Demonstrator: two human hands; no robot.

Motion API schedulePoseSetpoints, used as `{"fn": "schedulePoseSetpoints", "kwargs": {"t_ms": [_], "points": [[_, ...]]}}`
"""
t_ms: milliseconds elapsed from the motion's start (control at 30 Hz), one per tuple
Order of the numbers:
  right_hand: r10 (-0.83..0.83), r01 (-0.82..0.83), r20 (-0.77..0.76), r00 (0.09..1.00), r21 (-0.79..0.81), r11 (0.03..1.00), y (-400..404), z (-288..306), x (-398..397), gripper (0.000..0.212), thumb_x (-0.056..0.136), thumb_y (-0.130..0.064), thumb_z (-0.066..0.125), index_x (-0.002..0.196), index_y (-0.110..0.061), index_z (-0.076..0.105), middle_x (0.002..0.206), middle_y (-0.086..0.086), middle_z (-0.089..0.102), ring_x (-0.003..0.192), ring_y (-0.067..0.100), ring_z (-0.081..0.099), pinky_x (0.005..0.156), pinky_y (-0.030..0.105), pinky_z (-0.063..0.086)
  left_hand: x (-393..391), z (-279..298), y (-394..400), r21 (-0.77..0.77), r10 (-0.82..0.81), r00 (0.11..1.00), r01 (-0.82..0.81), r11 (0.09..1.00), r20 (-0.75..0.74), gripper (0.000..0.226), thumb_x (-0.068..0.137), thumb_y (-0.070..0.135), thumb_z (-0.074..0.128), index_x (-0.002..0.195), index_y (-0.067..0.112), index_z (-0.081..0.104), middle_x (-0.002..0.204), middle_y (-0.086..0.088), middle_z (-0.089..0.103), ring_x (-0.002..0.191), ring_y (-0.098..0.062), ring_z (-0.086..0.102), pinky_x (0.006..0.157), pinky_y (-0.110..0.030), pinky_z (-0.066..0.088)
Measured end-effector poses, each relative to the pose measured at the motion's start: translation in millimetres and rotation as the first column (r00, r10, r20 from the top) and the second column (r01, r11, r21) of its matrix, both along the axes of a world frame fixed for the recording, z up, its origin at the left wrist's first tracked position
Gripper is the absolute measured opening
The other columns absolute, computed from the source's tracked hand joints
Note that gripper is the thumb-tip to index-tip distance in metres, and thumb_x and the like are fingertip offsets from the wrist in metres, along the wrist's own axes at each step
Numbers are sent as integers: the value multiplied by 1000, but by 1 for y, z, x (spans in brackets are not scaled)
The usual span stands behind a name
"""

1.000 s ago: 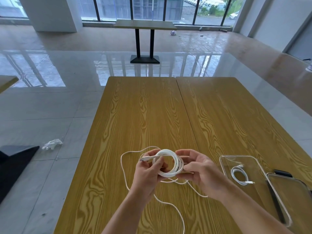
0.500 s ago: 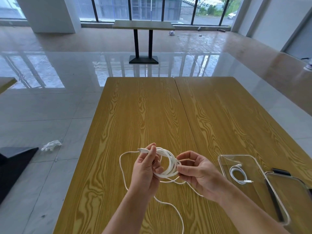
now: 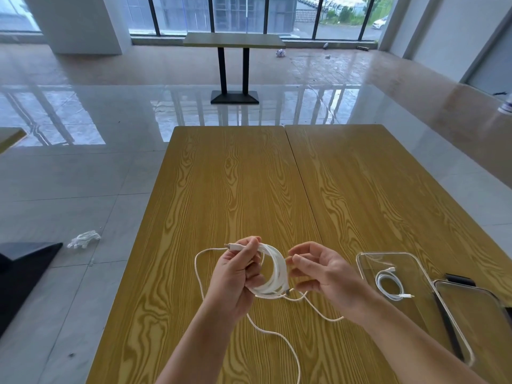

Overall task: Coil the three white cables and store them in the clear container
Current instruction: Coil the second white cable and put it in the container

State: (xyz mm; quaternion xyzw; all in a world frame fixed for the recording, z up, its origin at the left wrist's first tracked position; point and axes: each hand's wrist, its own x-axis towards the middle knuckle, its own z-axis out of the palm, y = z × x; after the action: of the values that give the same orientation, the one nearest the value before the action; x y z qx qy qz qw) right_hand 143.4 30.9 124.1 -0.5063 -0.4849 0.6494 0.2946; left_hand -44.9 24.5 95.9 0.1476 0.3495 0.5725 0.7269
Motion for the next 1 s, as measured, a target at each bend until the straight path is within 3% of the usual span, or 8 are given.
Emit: {"fn": "schedulePoseSetpoints", "kwargs": {"t_ms": [67, 233, 300, 400, 500, 733, 867, 1000], "points": [[71, -73, -45, 996, -36, 997, 1, 4, -6, 23, 97, -25, 60, 116, -11, 62, 103, 8, 76, 95, 26, 72, 82, 39, 59, 5, 1, -2, 2, -57, 998, 57, 998, -12, 8, 82, 17, 65, 83, 9, 62, 63, -3, 47, 39, -3, 32, 33, -14, 28], [56, -63, -106, 993, -68, 996, 1, 4, -7, 19, 98, -16, 60, 116, -11, 62, 88, 10, 72, 75, 21, 68, 60, 32, 53, 9, 2, -2, -31, -92, 989, 89, 996, -118, 14, 80, 15, 67, 90, 11, 59, 58, 0, 46, 40, -4, 33, 34, -16, 30], [67, -76, -106, 992, -83, 994, 1, 0, -3, 21, 96, -8, 61, 116, -11, 63, 91, 12, 72, 75, 21, 68, 60, 31, 53, 9, 1, -1, -42, -88, 984, 82, 996, -154, 19, 79, 16, 69, 94, 11, 59, 59, 1, 47, 40, -4, 33, 35, -16, 32], [96, -129, -228, 969, -132, 983, -1, -3, 8, 41, 85, 7, 63, 123, -9, 61, 97, 19, 71, 79, 25, 68, 67, 33, 56, 11, 1, 1, -51, -82, 985, 75, 996, -154, 20, 78, 18, 69, 94, 11, 59, 59, 1, 48, 39, -4, 33, 34, -16, 32], [124, -170, -296, 947, -134, 976, -5, -4, 23, 52, 81, 11, 65, 128, -8, 57, 97, 21, 68, 83, 28, 66, 75, 34, 57, 20, 1, 4, -80, -109, 981, 97, 992, -161, 17, 79, 21, 70, 90, 13, 60, 59, 1, 46, 40, -5, 30, 34, -17, 31], [150, -159, -90, 985, -92, 983, -17, -6, 51, 45, 86, 13, 62, 124, -11, 60, 86, 9, 71, 76, 16, 64, 74, 24, 52, 40, -4, 11, -131, -214, 948, 187, 974, -235, 12, 77, 15, 73, 84, 14, 63, 63, -2, 50, 39, -5, 31, 33, -17, 29], [152, -151, 22, 988, -71, 986, -24, -6, 76, 44, 87, 11, 63, 124, -13, 61, 86, 7, 70, 81, 18, 63, 81, 28, 55, 58, -5, 12, -122, -239, 884, 207, 971, -402, 11, 77, 12, 76, 83, 12, 67, 62, -3, 57, 44, -7, 37, 38, -17, 31], [94, -96, -20, 995, -101, 990, -27, -10, 101, 42, 88, 9, 61, 124, -12, 61, 92, 13, 69, 82, 21, 65, 82, 34, 58, 90, -5, 12, -119, -281, 833, 256, 959, -477, 7, 83, 9, 73, 83, 10, 67, 59, 2, 57, 43, -5, 39, 40, -18, 34]]}}
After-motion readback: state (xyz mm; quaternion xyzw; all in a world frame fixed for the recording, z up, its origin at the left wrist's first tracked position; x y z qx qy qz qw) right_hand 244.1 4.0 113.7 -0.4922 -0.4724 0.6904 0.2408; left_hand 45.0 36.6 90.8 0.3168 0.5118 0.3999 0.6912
